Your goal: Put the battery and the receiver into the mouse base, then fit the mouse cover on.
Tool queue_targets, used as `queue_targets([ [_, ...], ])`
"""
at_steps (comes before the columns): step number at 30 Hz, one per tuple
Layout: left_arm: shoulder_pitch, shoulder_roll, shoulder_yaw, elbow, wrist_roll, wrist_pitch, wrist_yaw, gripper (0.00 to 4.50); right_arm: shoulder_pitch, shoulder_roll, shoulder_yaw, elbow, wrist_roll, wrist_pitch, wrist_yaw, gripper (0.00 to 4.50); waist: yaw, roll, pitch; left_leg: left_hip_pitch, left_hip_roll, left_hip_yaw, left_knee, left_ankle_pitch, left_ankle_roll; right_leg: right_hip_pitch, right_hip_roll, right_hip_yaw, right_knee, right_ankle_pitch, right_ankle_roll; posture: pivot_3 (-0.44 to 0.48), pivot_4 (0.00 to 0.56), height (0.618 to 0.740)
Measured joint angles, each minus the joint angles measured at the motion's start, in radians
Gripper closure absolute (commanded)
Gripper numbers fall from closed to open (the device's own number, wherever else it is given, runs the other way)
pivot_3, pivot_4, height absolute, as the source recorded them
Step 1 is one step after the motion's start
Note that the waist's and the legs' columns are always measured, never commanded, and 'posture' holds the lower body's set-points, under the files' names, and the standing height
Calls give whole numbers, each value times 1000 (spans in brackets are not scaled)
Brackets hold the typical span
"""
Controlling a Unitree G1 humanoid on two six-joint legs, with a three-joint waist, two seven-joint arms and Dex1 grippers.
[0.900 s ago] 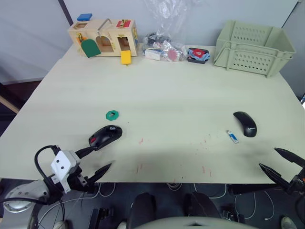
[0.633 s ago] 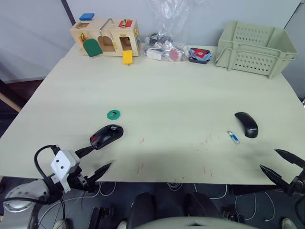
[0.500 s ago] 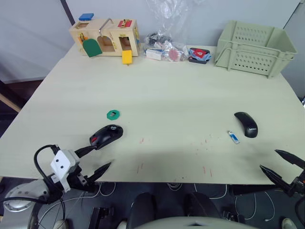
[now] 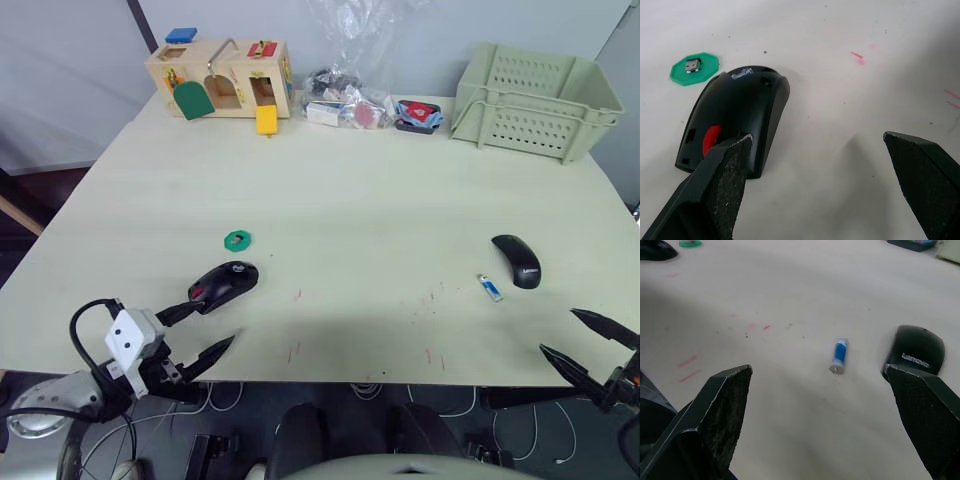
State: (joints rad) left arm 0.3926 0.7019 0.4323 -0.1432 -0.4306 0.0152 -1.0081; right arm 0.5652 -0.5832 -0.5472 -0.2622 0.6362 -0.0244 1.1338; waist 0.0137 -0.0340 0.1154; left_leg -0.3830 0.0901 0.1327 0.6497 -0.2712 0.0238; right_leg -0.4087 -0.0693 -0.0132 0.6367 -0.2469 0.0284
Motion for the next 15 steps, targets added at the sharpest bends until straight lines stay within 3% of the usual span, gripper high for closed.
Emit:
queue_targets([
  [10,-124,39,25,89,-3,36,10,36,-16,-15,27,-39,88,13,161,0,0,-1,0,0,0,-1,0,0,0,1,0,-1,0,0,0,0,150,740],
  [15,-215,70,-25,152,21,47,-7,36,-36,-27,70,-45,90,-14,247,0,1,0,1,1,0,-2,1,0,0,2,0,-2,0,0,0,0,150,740],
])
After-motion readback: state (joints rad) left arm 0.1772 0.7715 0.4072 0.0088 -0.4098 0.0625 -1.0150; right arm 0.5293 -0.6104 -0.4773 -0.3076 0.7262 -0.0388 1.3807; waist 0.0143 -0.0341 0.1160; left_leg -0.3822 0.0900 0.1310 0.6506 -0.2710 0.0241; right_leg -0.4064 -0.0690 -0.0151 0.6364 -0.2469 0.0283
